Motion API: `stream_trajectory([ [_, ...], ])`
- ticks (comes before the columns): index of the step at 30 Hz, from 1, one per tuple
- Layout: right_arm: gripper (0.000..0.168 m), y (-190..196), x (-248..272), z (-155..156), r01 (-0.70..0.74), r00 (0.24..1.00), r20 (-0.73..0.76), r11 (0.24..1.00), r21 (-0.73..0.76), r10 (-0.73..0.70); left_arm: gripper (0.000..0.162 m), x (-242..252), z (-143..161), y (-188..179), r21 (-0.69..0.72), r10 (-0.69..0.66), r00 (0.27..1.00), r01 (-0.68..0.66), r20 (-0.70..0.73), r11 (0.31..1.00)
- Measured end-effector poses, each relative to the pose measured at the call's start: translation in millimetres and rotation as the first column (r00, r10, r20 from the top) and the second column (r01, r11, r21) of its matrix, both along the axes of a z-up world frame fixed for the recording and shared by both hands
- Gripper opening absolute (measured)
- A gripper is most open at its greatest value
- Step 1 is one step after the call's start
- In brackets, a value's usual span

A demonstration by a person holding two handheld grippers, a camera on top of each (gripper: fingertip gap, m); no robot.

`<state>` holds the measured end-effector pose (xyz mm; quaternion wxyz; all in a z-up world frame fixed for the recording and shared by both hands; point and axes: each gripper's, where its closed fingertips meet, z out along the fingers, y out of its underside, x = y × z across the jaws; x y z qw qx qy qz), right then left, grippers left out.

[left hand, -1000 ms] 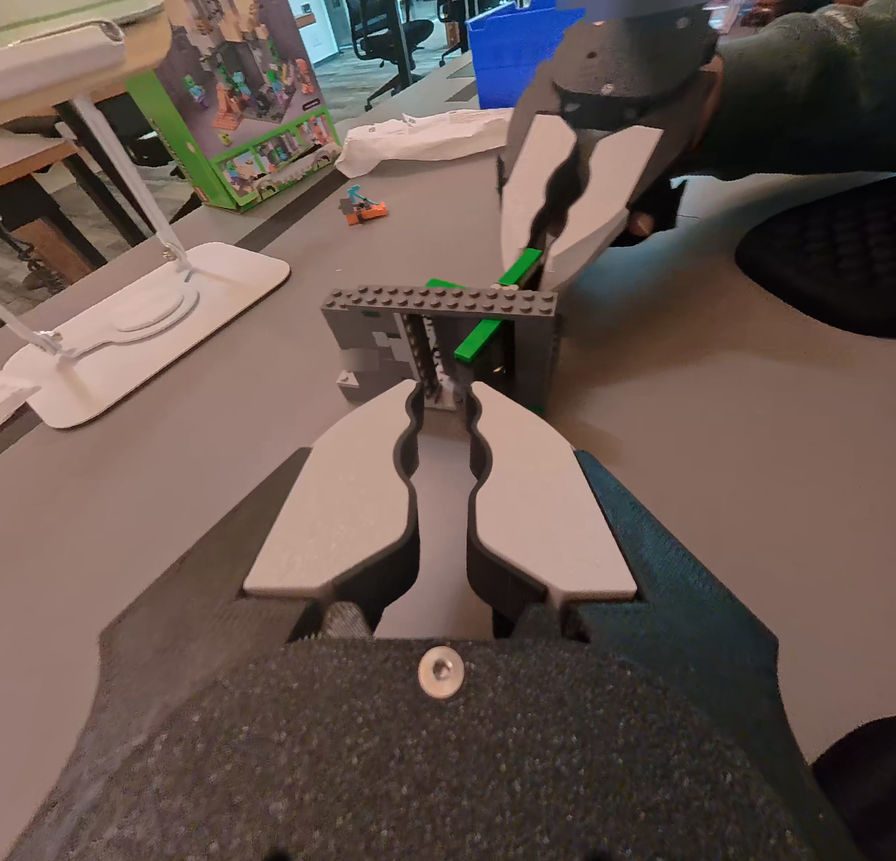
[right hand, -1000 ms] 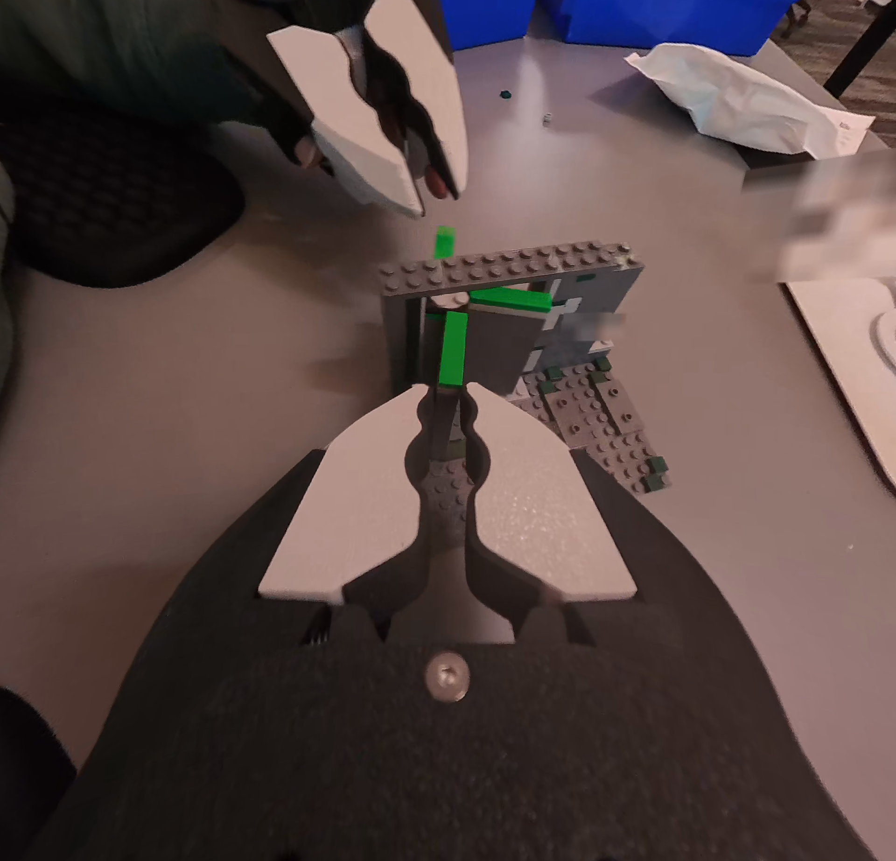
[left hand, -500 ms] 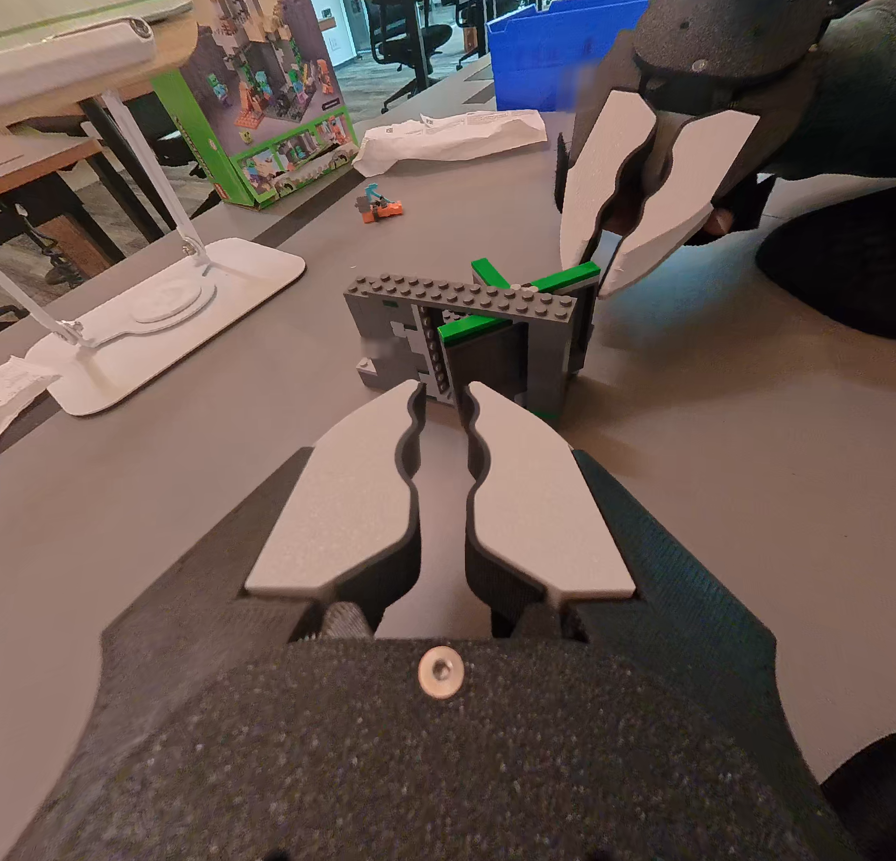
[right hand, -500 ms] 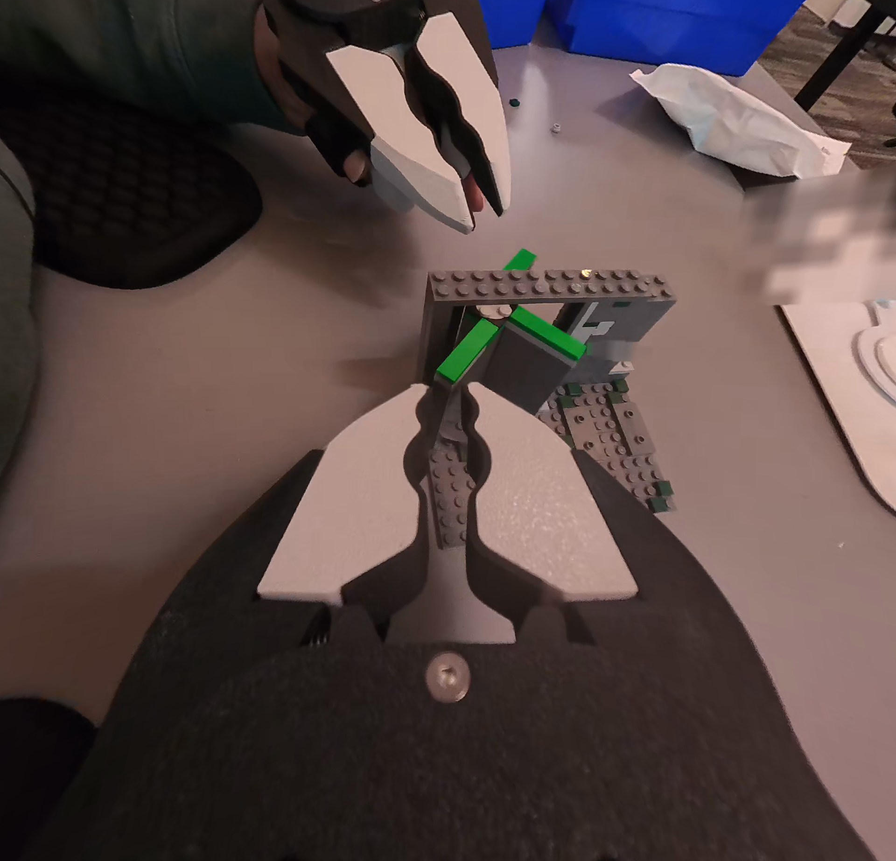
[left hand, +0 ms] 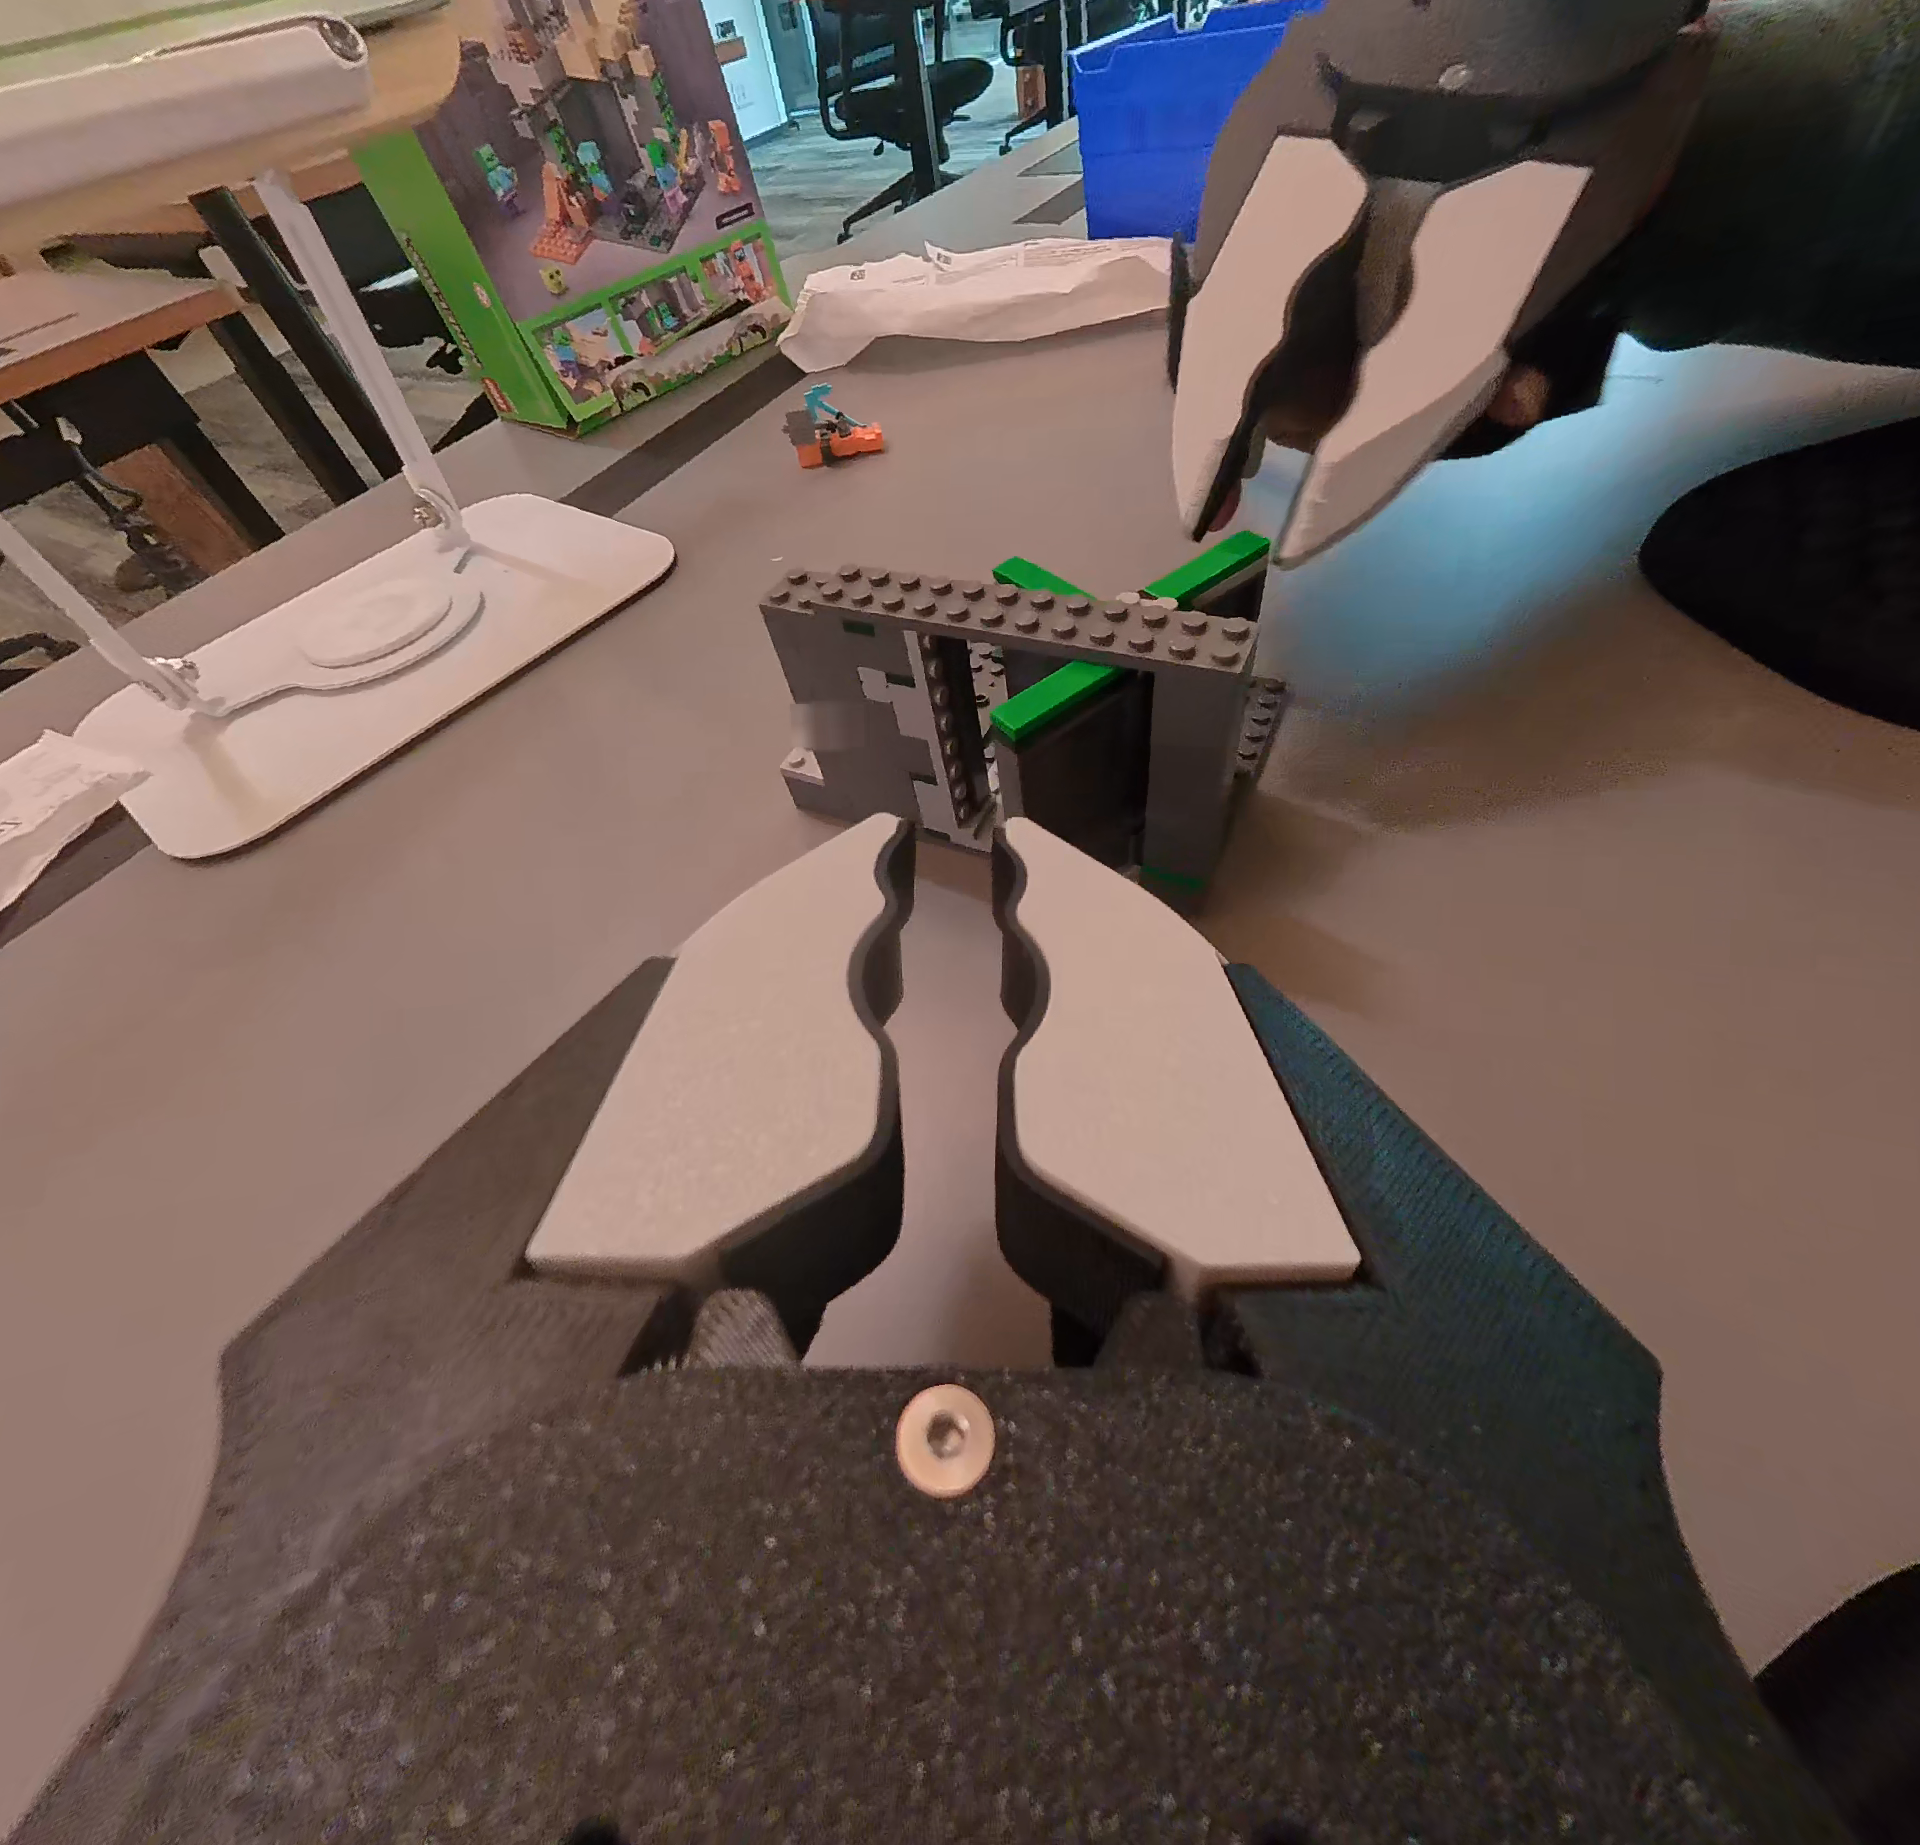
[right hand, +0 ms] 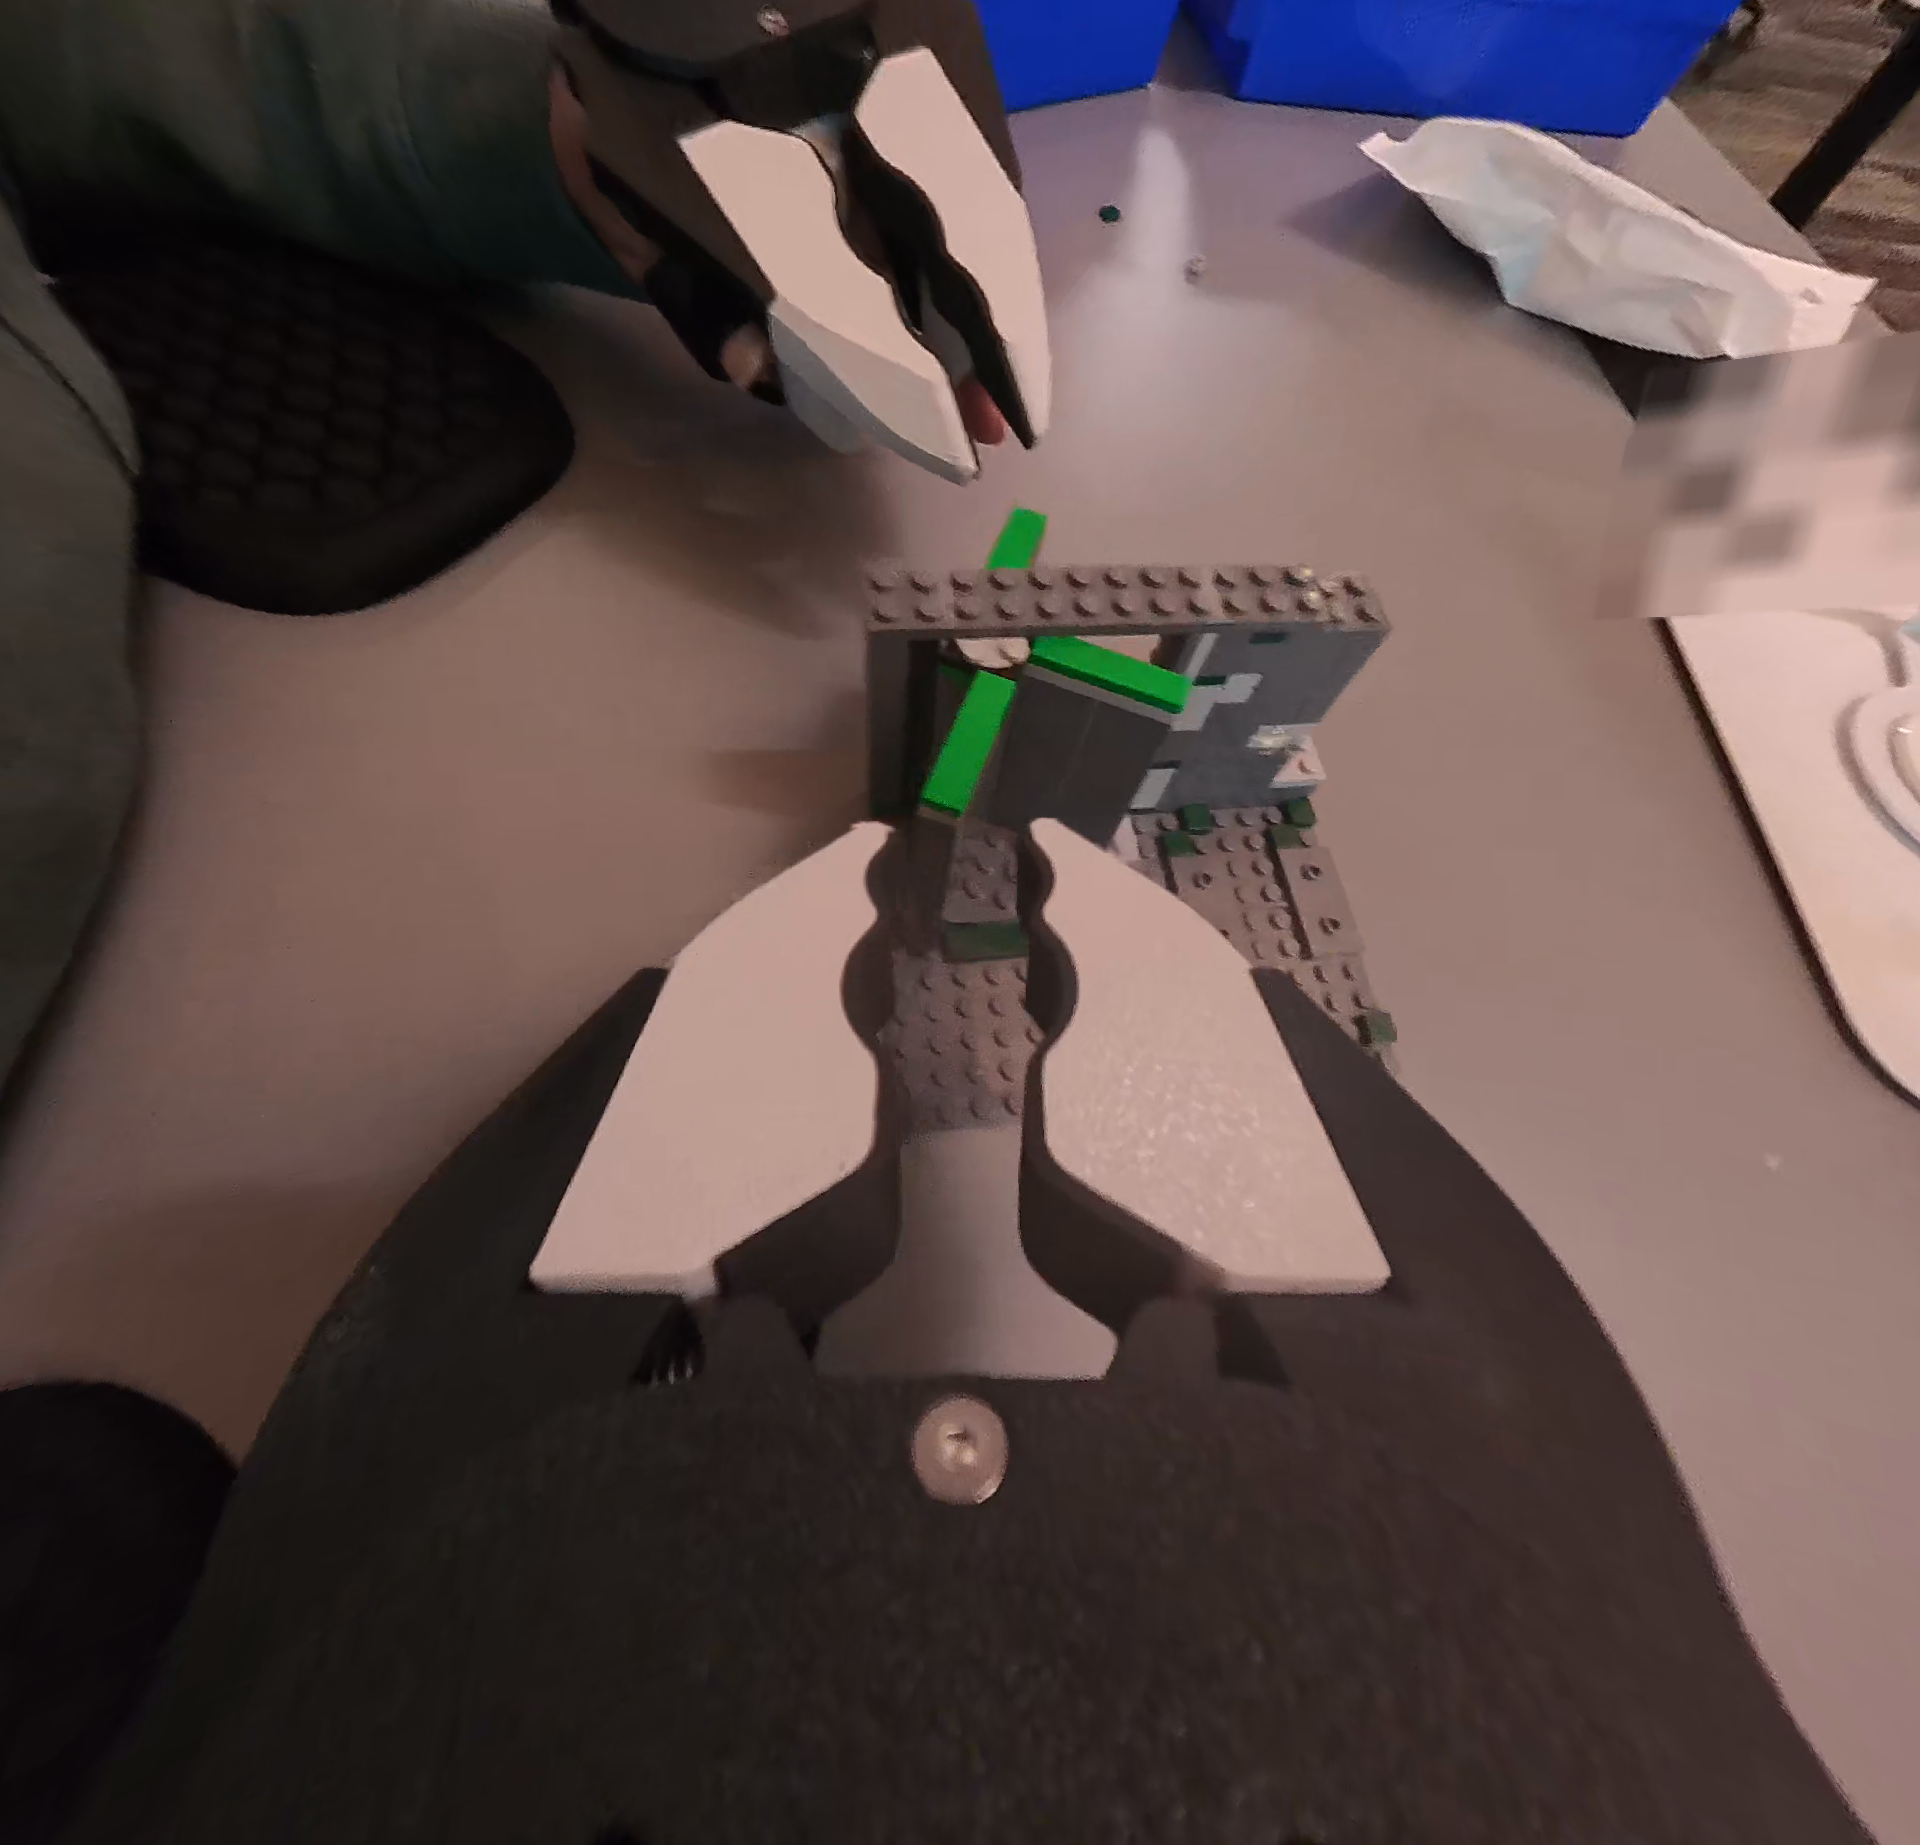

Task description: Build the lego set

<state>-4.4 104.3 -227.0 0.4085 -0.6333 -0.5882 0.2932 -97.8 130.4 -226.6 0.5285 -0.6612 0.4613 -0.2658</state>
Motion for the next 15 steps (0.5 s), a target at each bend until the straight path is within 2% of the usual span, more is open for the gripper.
stream_trajectory([
  [2,0.035,-4.6,-5.5,-3.1,0.010,1.000,0.022,1.000,-0.009,-0.010,0.014,-1.4,-1.2,1.6,-0.006,0.006,1.000,-0.006,0.004,1.000],
  [3,0.036,-5.4,-7.5,-7.8,0.018,0.999,0.047,1.000,-0.005,-0.018,0.014,-1.5,-1.6,2.4,-0.010,0.007,1.000,-0.007,0.007,1.000],
  [7,0.015,2.4,-7.6,-16.7,0.031,0.996,0.076,0.997,0.064,-0.036,0.014,-1.2,-2.6,2.2,-0.011,0.005,1.000,-0.005,0.009,1.000],
  [15,0.015,24.1,2.1,-17.9,0.022,0.996,0.084,0.999,0.028,-0.025,0.013,-4.1,-4.0,3.4,-0.026,0.010,1.000,-0.009,0.021,1.000],
])
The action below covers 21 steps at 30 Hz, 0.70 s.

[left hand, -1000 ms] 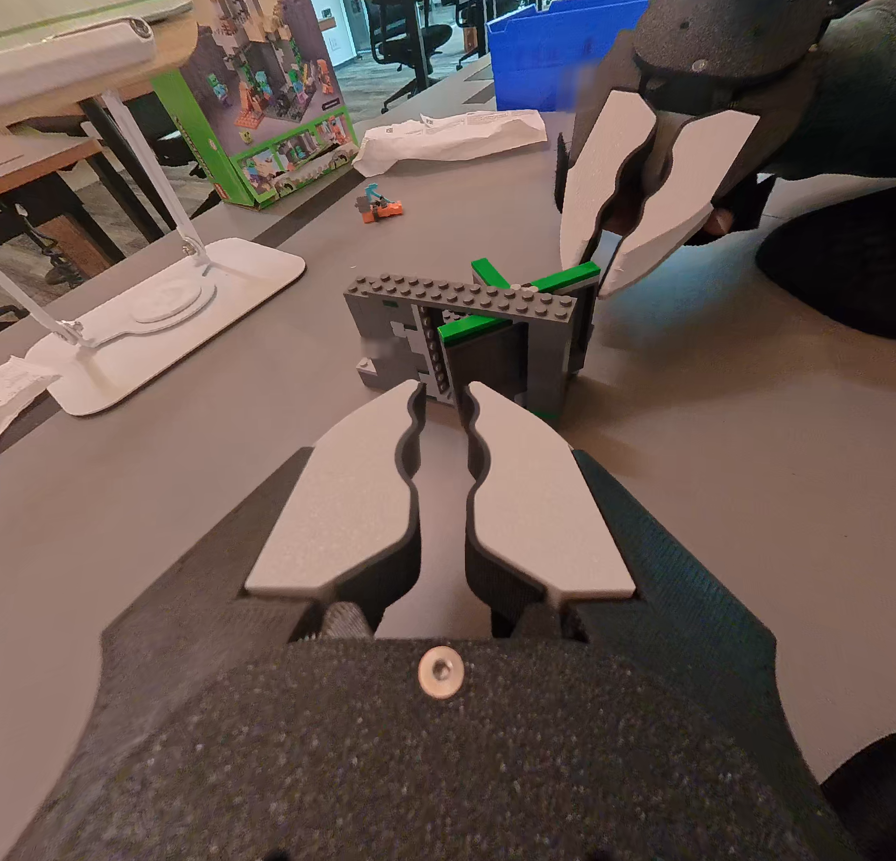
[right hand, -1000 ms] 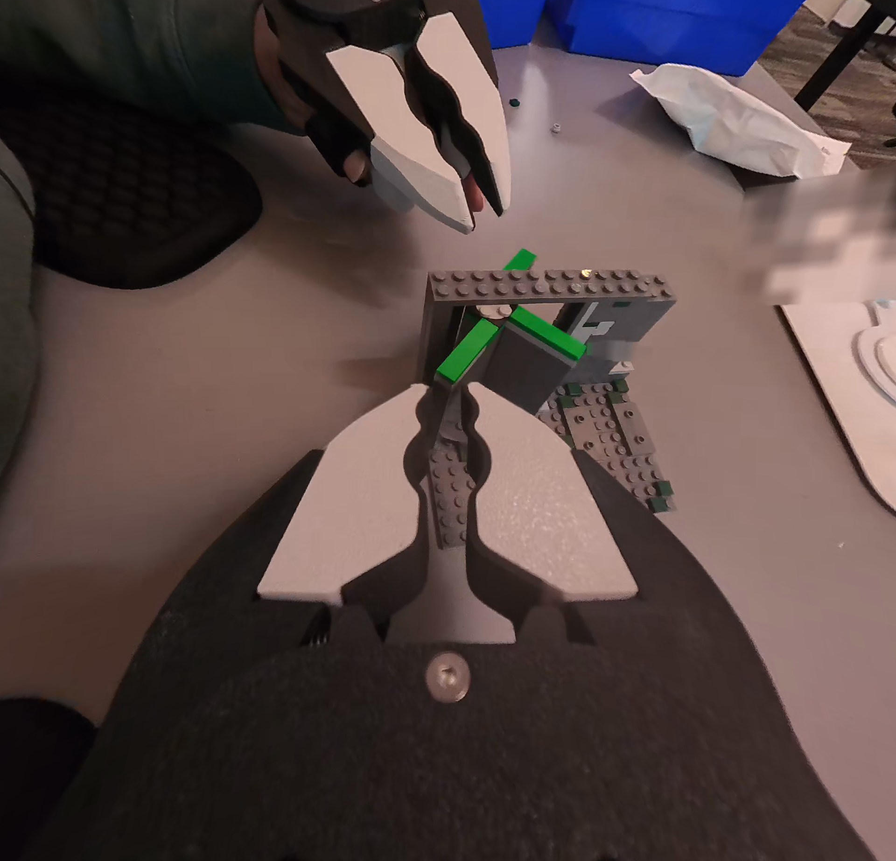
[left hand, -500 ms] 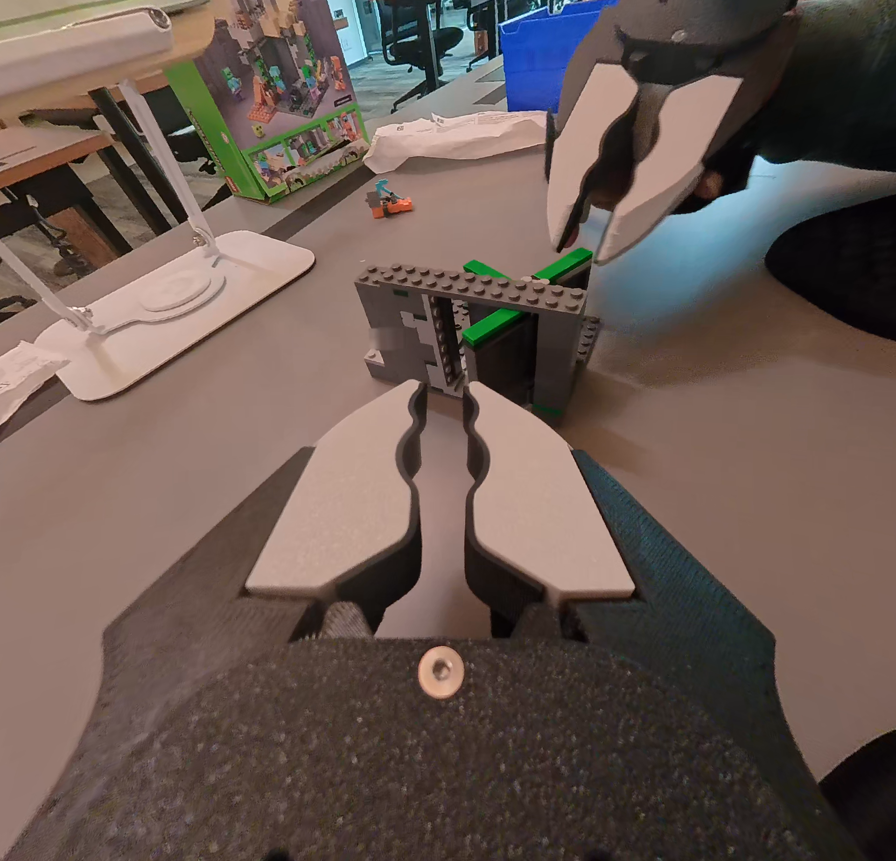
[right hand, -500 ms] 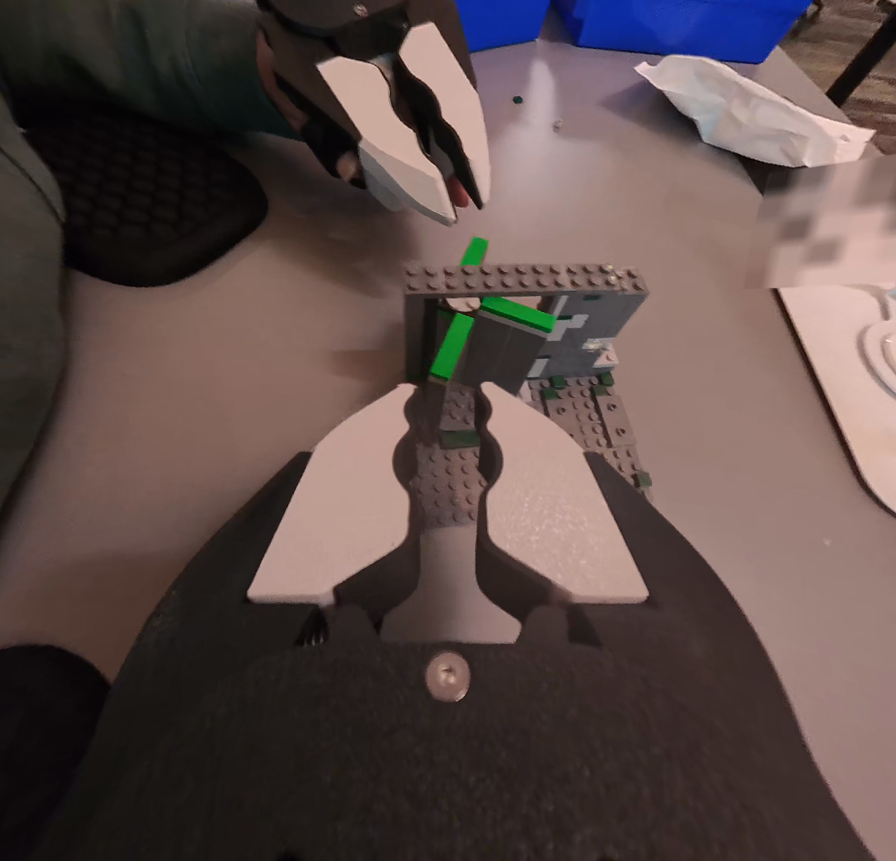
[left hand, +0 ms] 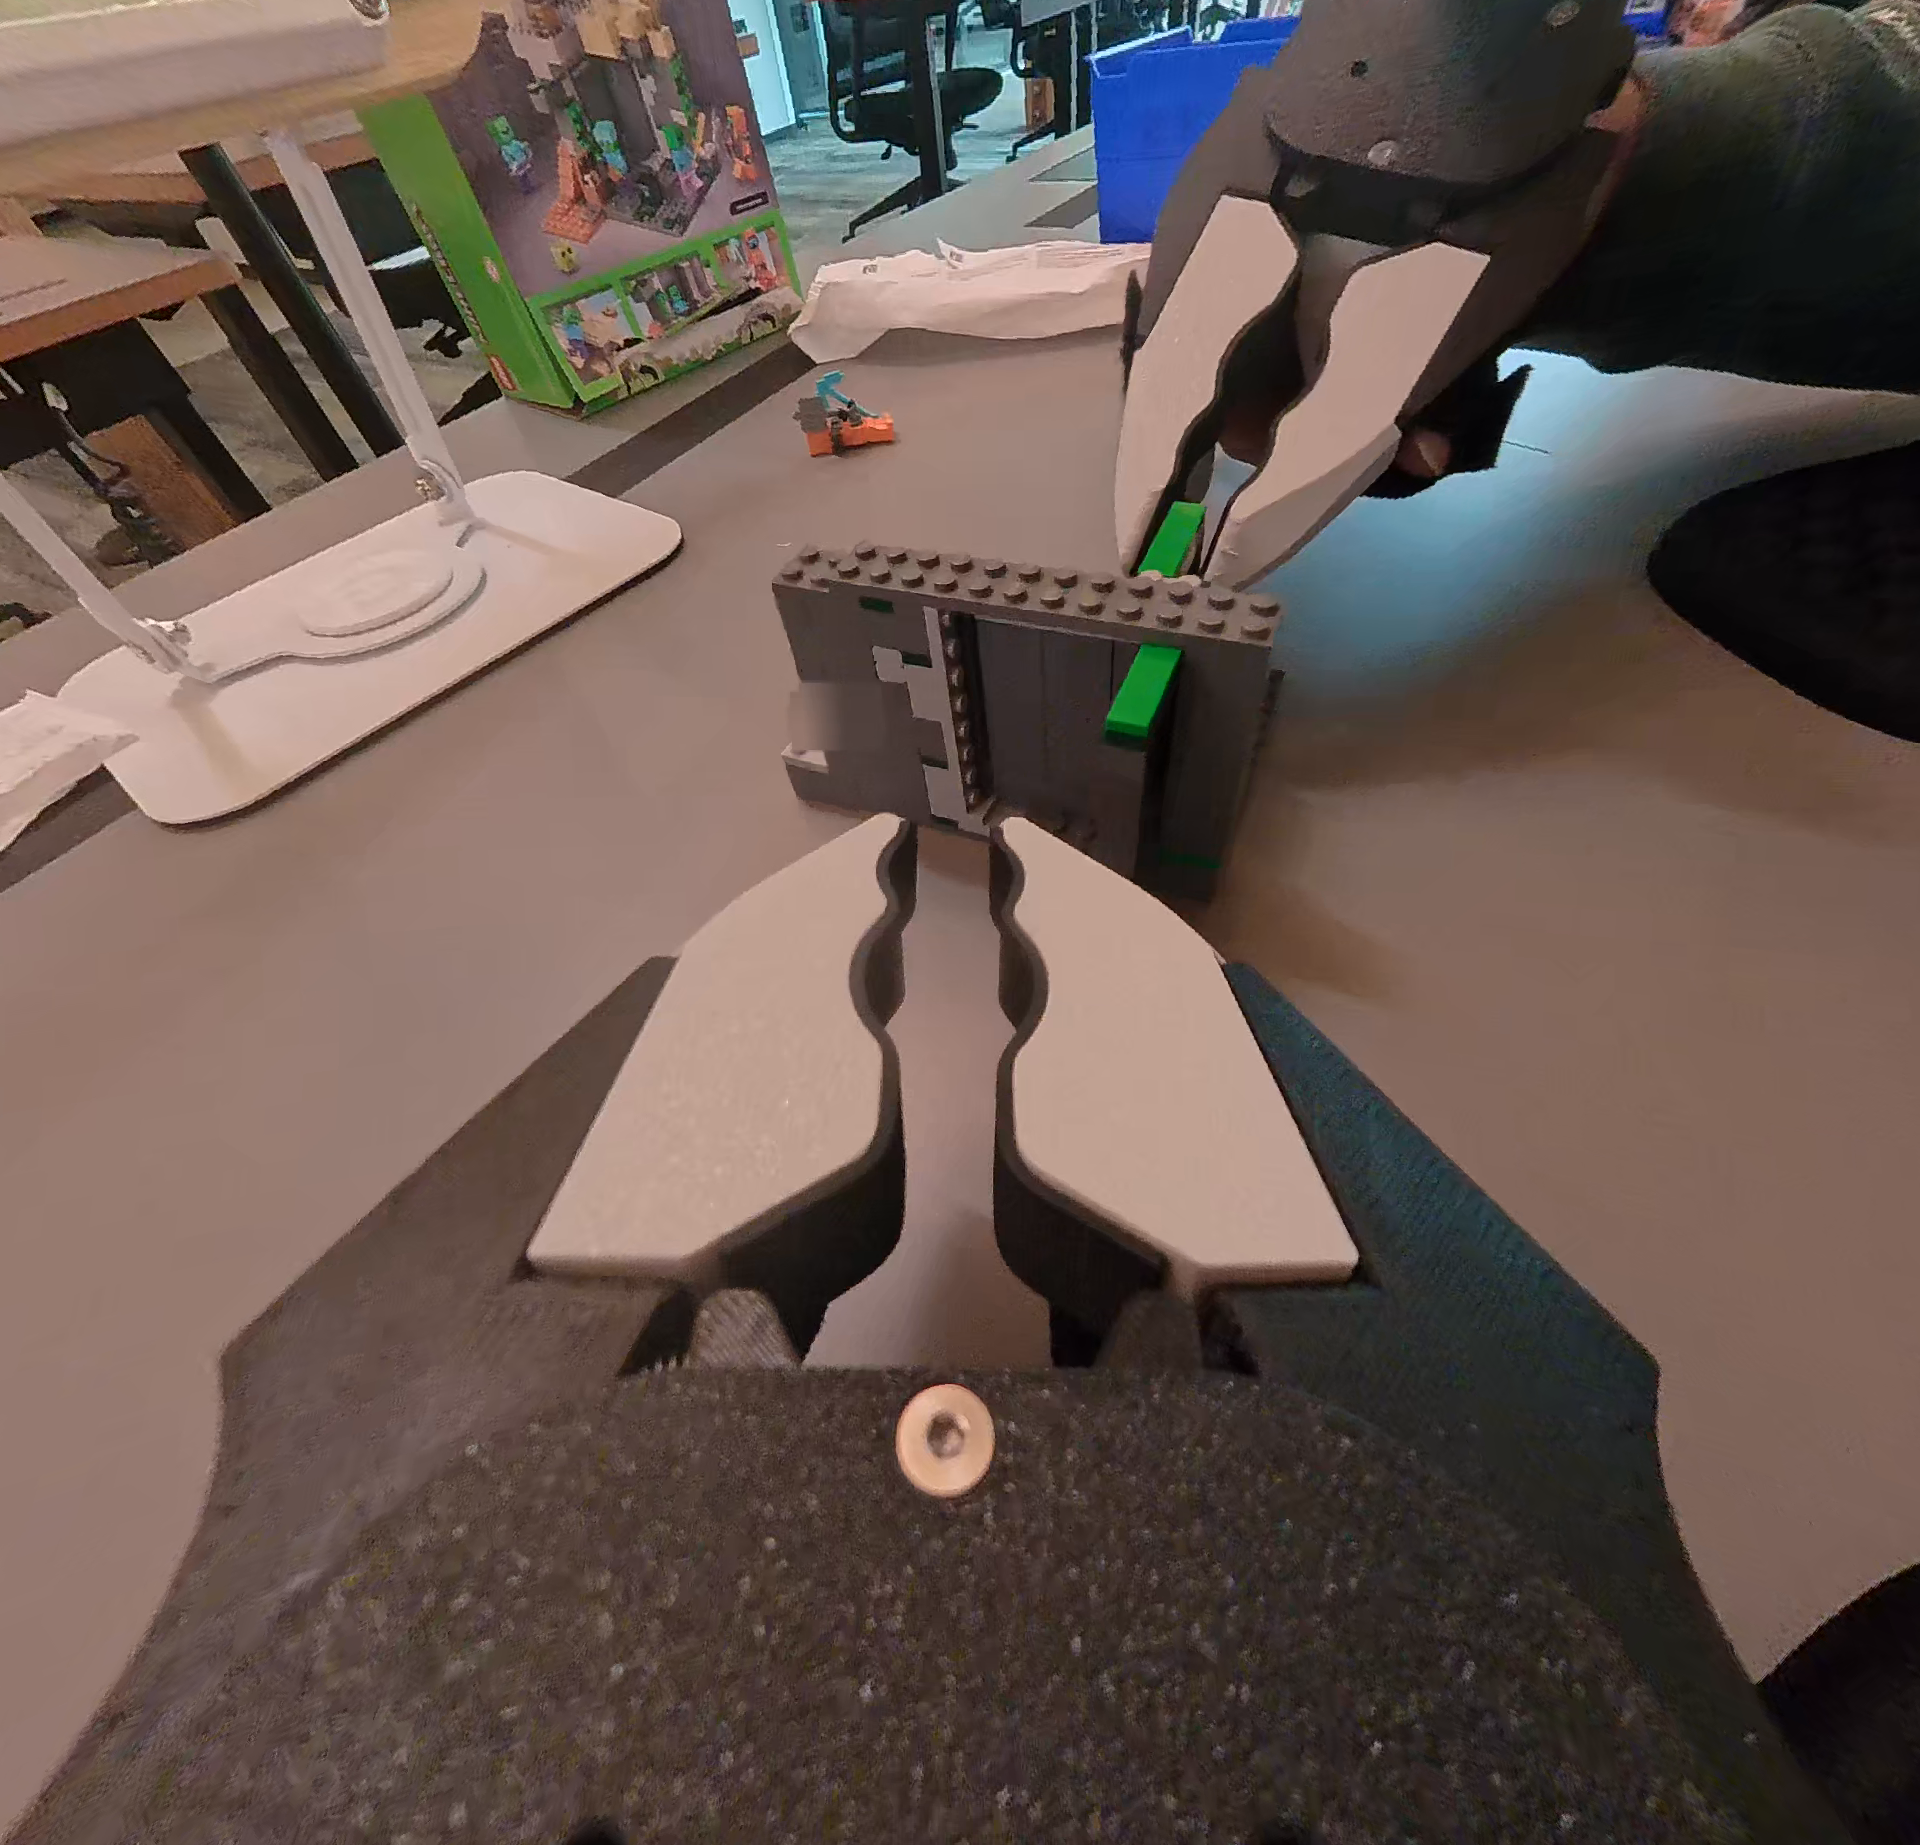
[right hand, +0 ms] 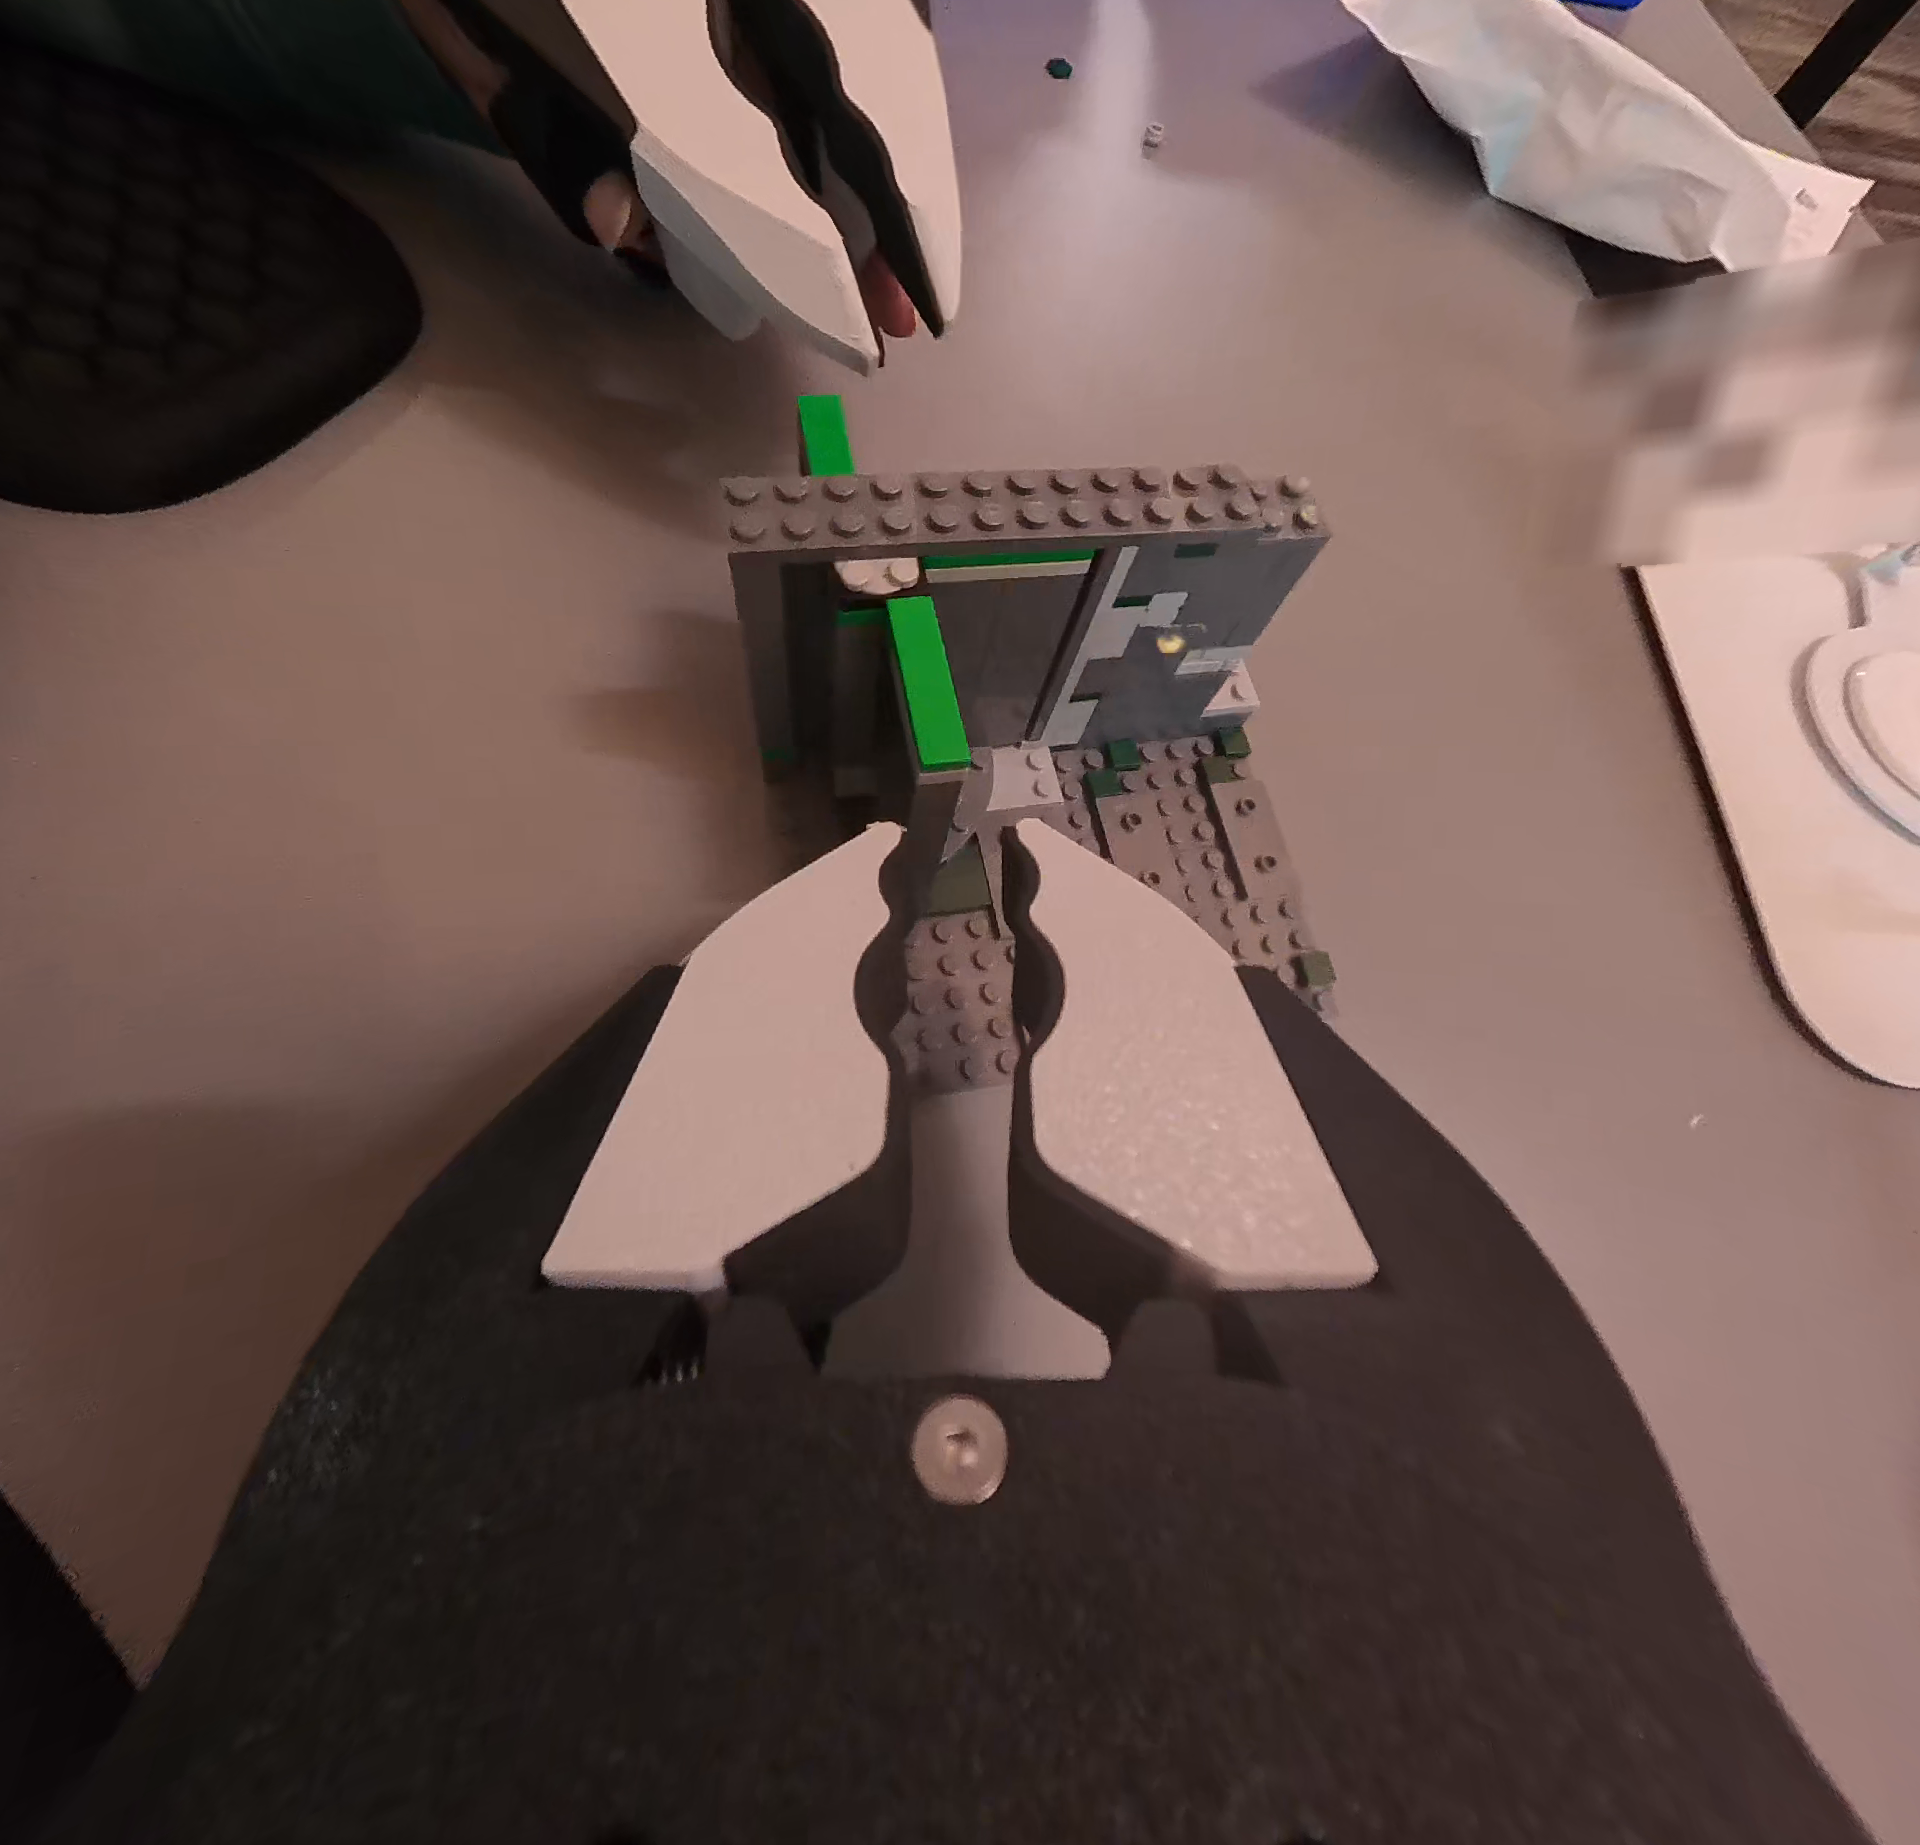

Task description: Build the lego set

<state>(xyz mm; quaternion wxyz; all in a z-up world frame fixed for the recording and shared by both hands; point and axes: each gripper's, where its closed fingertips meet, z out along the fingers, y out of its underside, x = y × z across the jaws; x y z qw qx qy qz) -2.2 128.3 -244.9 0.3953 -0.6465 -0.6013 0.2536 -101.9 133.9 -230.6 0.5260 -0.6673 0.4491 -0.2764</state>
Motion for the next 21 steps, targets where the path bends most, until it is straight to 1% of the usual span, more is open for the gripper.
stream_trajectory([
  [8,0.013,3.2,-2.2,-0.4,-0.017,1.000,-0.013,1.000,-0.017,0.017,0.013,-1.0,0.4,-0.6,-0.001,0.000,1.000,0.000,0.009,1.000],
  [12,0.010,-9.4,-5.6,-0.4,-0.048,0.998,-0.034,0.998,-0.033,0.047,0.012,-1.3,1.1,-1.1,0.002,0.001,1.000,-0.001,0.013,1.000],
  [21,0.012,-36.7,-18.1,-0.1,-0.082,0.996,-0.023,0.996,-0.029,0.081,0.012,-4.8,4.4,-1.8,-0.003,0.000,0.999,0.000,0.044,1.000],
])
